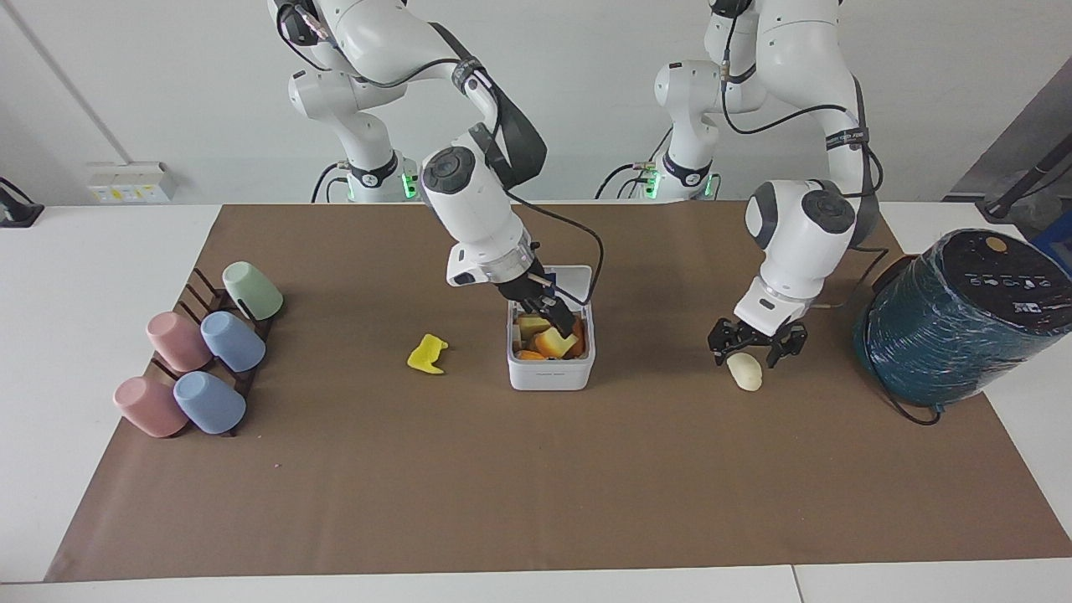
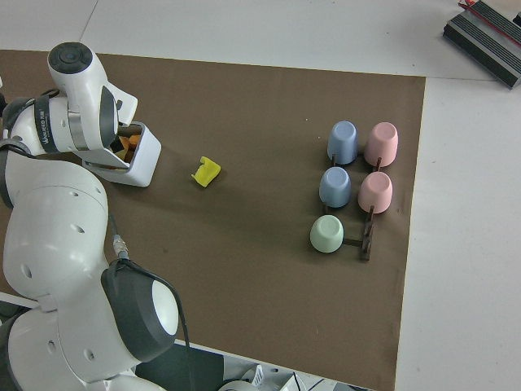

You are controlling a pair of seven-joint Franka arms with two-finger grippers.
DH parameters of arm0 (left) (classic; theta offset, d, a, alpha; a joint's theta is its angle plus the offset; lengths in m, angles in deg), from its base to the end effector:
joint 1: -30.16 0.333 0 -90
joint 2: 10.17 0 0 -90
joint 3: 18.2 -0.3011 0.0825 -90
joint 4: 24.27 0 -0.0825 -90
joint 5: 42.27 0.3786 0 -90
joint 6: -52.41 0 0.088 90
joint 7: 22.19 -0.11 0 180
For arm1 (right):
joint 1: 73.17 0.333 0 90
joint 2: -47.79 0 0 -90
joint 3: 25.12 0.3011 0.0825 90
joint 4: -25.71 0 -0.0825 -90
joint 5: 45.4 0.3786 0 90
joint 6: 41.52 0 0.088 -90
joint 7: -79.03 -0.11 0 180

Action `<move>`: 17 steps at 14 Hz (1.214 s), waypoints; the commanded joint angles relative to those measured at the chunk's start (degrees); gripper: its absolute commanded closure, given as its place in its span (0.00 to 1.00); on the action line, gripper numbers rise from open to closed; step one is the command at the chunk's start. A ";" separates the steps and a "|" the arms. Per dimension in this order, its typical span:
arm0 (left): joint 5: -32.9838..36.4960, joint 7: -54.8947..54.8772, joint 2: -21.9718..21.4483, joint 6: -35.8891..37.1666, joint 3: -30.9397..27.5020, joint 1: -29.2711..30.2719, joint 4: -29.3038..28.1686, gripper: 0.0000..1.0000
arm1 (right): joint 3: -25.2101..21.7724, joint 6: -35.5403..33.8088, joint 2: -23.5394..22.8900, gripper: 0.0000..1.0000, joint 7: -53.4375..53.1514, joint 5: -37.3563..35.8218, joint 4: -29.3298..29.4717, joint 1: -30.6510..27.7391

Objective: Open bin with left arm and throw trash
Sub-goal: 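Reach the left gripper to the cream lump while the right gripper reaches the yellow piece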

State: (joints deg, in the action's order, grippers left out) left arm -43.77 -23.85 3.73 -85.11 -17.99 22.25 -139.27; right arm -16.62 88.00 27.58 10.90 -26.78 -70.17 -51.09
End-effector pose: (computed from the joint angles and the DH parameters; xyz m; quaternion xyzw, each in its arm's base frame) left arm 0.5963 -0.0853 0.3364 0.9942 -0.0760 0.0745 0.0142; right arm 0.5766 0.3398 0.4122 -0.8932 0.4037 0.0466 0.1923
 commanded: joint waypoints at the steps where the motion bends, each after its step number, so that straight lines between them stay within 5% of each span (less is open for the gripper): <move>1: -0.17 -2.56 0.51 -5.72 0.41 1.14 -3.82 0.00 | 0.03 0.83 1.22 0.00 0.10 0.29 -0.45 -0.11; 4: -0.26 -2.29 0.60 -7.86 0.41 1.84 -5.77 0.00 | -0.50 0.04 3.59 0.00 4.65 -6.80 -0.36 -2.21; 5: -0.26 -2.73 0.60 -7.59 0.50 1.84 -5.77 0.24 | -0.50 -0.22 4.12 0.00 6.94 -9.97 -0.36 -3.87; 6: -0.26 -3.87 0.52 -7.07 0.50 1.84 -5.77 0.69 | -0.41 -0.40 4.83 0.00 9.57 -12.35 -0.36 -5.63; 8: -0.26 -7.99 0.43 -6.98 0.41 1.84 -5.77 1.00 | -0.41 -1.98 5.44 0.00 17.64 -16.66 -0.45 -8.79; 12: -0.17 -9.42 -0.18 -4.53 0.50 1.67 -4.37 1.00 | -0.24 -4.53 6.68 0.00 38.64 -18.35 -3.86 -15.47; 17: -1.93 -8.62 -2.03 3.38 1.82 -1.57 3.26 1.00 | -0.24 -0.24 6.06 0.00 57.92 -18.27 -12.65 -16.81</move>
State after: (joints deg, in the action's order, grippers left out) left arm -44.16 -32.18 2.41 -85.10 -16.09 22.82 -138.92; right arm -17.62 84.79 32.39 64.78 -43.96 -78.05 -67.50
